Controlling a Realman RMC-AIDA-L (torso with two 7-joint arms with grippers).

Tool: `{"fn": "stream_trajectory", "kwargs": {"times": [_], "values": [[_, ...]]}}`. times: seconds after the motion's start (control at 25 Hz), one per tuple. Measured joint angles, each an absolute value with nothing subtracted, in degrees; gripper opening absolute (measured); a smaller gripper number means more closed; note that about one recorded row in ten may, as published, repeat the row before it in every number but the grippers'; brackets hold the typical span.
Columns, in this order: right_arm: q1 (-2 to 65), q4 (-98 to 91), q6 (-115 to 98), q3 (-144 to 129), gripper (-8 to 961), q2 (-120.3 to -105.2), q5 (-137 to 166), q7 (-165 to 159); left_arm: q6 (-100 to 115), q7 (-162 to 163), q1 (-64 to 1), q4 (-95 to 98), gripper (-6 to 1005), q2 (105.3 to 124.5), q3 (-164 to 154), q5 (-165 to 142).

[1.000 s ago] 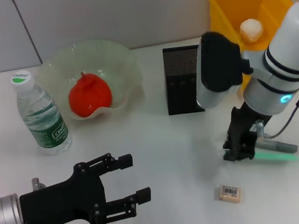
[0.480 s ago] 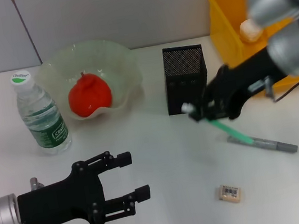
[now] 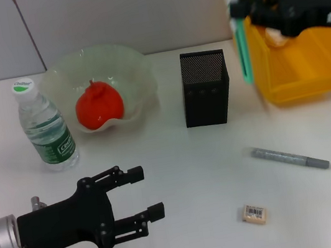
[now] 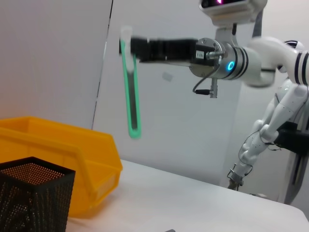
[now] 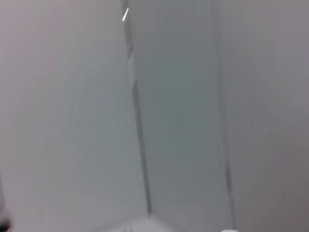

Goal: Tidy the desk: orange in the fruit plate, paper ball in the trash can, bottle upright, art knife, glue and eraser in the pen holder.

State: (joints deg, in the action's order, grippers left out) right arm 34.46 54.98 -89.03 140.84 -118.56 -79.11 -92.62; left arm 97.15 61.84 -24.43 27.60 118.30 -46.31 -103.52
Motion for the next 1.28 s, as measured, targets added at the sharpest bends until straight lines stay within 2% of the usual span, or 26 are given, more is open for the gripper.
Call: {"fn": "stream_trajectory", "kwargs": {"times": [0.28,0.56,0.64,1.28], "values": [[35.08,42.41,-81.20,144.27,237,-118.46,-90.39,-84.01,96.79,61.75,-24.43,27.60,797,118.29,-46.32,-103.16],[39.27,32.06,-74.33,144.01,254,-118.30,-92.55,-76.33,96.83,61.58,-24.33,27.60,797,118.30,-46.44,-103.16],[41.04,28.30,-71.85,144.03,258,-118.67,-92.82,-72.32,96.89,61.51,-24.27,27.60,797,118.30,-46.51,-103.16],[44.23,16.50,-64.93,144.13,297,-119.12,-96.94,-54.80,97.37,61.17,-24.09,27.51,797,118.48,-46.41,-103.18]]}}
